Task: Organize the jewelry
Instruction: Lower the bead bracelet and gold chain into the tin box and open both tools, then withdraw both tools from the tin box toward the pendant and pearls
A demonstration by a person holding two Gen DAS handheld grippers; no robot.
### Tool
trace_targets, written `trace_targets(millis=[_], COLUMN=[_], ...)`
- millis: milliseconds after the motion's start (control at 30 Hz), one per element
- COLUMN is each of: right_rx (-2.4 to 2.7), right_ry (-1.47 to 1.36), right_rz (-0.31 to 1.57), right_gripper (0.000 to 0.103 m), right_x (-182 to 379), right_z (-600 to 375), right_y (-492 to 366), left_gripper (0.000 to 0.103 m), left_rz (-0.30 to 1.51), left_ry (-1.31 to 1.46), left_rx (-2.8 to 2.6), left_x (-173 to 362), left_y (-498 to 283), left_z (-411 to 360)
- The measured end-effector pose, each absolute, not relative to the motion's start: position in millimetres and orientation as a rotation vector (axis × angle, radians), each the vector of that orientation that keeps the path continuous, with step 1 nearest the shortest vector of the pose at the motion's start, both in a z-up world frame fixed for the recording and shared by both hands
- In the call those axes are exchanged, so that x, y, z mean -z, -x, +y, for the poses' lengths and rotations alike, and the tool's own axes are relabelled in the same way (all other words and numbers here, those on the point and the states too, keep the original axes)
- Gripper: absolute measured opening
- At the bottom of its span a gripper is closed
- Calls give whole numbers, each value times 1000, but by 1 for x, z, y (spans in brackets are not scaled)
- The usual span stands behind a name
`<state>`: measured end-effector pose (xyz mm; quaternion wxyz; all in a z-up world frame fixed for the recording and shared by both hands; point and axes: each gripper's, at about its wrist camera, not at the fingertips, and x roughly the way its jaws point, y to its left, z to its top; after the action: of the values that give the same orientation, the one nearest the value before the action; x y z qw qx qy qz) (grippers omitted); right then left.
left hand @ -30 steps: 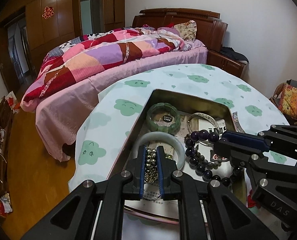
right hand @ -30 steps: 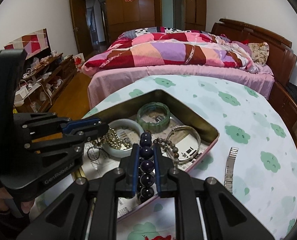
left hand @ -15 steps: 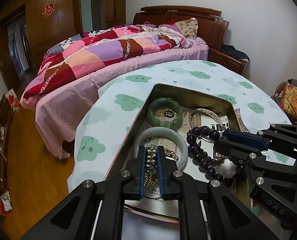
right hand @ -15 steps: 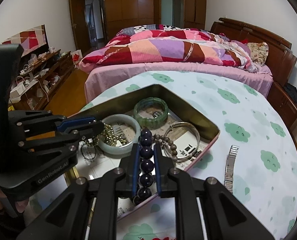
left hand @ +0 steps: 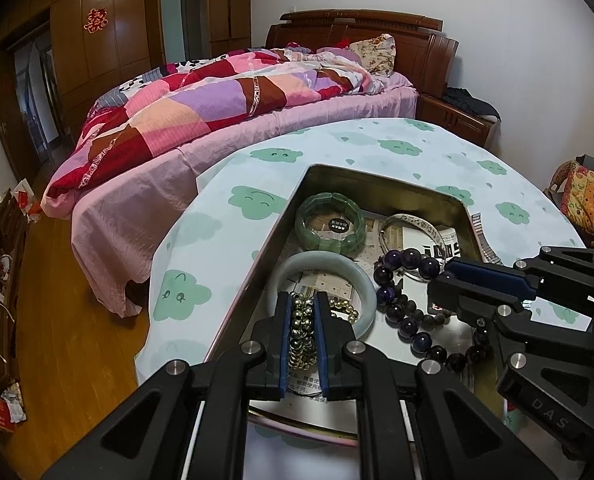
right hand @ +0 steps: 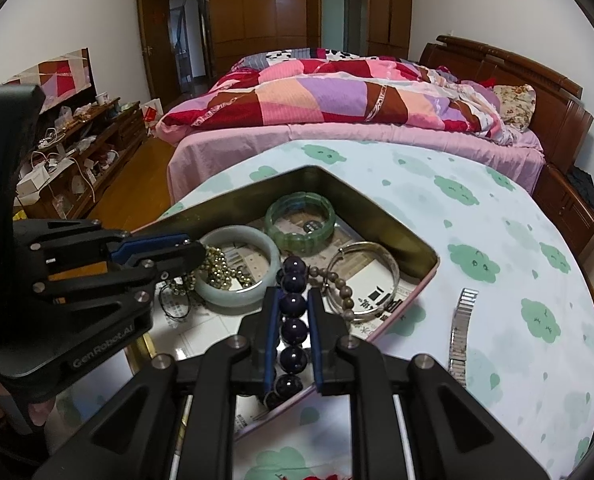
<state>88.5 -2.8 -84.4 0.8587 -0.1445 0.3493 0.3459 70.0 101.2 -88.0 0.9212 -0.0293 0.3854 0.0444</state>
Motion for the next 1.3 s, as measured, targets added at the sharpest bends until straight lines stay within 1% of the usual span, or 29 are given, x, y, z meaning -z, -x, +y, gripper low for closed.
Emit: trace_targets(millis=[333, 400, 433, 467, 500, 533, 600, 667, 700, 800, 900, 967, 1000, 1067, 1100, 1300], right_rx=[-722, -720, -719, -718, -716, -714, -708, -704, -698, -694, -682, -675, -672, -671, -674, -635], right_ry=[300, 302, 302, 302, 302, 302, 301, 299, 297, 286, 271, 258, 253, 245, 240, 204], right_rz=[733, 731, 732, 733, 734, 734, 732, 730, 726, 724, 724, 718, 716, 720, 723, 712], right_gripper=[18, 18, 18, 18, 18, 20, 25, 40, 40, 46, 54, 60, 61, 63, 64, 68], right_x=[86, 86, 86, 87, 87, 87, 86, 86, 86, 85, 83, 81, 80, 79, 79, 66], right_z=[-5, -5, -5, -5, -5, -5, -5, -5, -6, -8, -11, -14, -16, -19, -20, -58], right_y=[-90, -90, -90, -91, -92, -91, -92, -91, -91, -92, -93, -94, -95, -97, -97, -100], left_gripper=[11, 14, 22, 35, 43, 49, 51, 51, 51, 51, 51, 55, 58, 71, 73, 74], left_rz=[781, 778, 774, 770, 765, 759, 756, 755, 755, 755, 740, 728, 725, 719, 718, 716], left_ry=[59, 57, 54, 52, 50, 57, 54, 43, 49, 61, 55, 52, 48, 35, 36, 53], left_rx=[-85, -82, -84, -89, -97, -87, -87, -92, -89, -89, -97, -102, -110, -138, -138, -154], left_x=[86, 86, 85, 84, 83, 82, 82, 82, 82, 81, 76, 74, 73, 72, 72, 71], left_y=[-67, -67, -67, -66, -66, -66, -66, -66, -66, -66, -65, -64, -64, -63, -62, -60], left_z=[103, 103, 102, 102, 101, 101, 99, 98, 98, 96, 94, 95, 95, 96, 97, 101])
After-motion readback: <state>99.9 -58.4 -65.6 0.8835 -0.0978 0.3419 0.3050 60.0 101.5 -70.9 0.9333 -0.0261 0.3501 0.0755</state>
